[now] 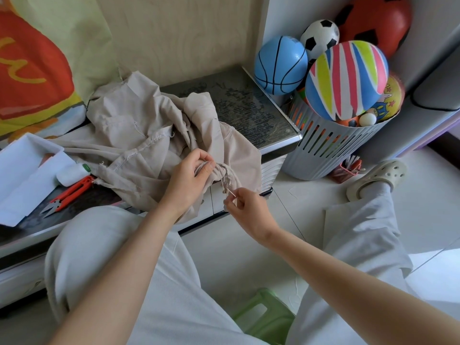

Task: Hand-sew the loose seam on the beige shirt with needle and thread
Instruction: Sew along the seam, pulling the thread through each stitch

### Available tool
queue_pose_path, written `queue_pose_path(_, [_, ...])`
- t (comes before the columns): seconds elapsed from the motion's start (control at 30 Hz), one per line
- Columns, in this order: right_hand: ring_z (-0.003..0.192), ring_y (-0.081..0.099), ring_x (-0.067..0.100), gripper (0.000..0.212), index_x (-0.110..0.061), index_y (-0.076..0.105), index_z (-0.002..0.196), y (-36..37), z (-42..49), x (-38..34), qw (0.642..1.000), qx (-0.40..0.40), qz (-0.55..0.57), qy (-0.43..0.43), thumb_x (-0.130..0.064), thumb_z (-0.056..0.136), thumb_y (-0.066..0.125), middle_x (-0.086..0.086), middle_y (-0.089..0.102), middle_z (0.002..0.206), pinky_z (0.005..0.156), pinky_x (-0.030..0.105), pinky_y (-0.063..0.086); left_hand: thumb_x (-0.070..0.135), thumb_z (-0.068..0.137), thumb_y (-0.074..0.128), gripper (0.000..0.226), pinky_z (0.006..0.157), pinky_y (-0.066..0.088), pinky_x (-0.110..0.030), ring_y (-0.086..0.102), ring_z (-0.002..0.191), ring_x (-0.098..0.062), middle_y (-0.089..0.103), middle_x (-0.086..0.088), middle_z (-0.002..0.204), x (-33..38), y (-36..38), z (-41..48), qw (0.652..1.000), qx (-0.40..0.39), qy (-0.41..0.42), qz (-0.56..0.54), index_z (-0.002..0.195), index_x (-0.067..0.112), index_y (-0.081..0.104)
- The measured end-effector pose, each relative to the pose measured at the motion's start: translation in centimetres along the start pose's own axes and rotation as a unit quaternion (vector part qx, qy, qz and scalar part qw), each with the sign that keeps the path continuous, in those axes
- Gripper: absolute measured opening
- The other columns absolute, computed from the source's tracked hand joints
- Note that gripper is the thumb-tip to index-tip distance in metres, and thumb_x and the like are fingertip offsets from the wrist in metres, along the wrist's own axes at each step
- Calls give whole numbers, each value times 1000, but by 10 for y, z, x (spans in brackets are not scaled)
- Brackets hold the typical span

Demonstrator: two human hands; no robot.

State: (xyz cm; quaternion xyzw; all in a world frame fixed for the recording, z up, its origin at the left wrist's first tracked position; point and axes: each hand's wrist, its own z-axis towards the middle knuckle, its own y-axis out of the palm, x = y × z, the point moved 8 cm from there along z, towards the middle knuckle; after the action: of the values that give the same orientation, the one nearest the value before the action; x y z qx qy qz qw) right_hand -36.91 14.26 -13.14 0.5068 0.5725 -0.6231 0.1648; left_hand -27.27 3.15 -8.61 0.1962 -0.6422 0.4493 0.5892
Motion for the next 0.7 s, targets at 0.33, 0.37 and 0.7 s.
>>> queue_pose_path(0.33, [42,34,7,10,-11,51,91,-10,-5,-3,998,18,58,-21,-19,95,54,-12,37,38,45,16,28,13,96,52,10,48,32,-24,38,44,-7,49,8,49,-5,6,0,999,-28,-7,-27,87,11,51])
queue_pose_path(0.37, [41,34,7,11,-9,53,93,-12,-3,-8,997,22,67,-26,-20,94,56,-12,36,38,45,15,28,14,96,53,10,48,31,-24,39,45,-7,49,9,51,-7,6,0,999,-29,-10,-27,86,13,51])
queue_pose_path(0.7, [53,30,12,27,-16,53,65,2,5,-16,999,-13,43,-5,-22,91,57,-5,35,52,55,28,30,15,96,52,11,50,30,-28,39,43,-6,49,8,49,-12,8,1,999,-49,-12,-12,86,16,51])
